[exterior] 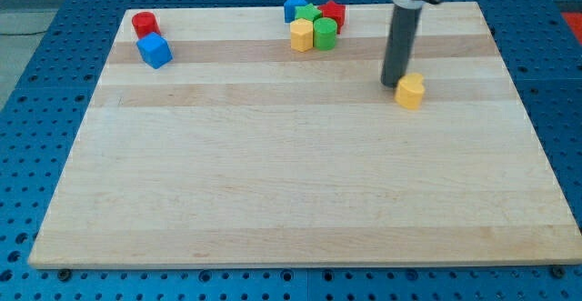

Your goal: Move the yellow heart towards the bottom right side of the board

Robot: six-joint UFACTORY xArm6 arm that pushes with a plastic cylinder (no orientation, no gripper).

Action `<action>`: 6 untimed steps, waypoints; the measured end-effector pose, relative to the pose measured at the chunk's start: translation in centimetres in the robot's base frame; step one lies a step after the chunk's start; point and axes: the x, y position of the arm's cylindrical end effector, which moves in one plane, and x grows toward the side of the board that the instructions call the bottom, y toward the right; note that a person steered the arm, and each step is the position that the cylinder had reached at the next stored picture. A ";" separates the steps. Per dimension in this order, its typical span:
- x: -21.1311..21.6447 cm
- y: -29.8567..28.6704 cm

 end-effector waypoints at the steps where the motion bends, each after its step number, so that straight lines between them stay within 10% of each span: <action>1: 2.8 1.8; 6: 7.1 8.0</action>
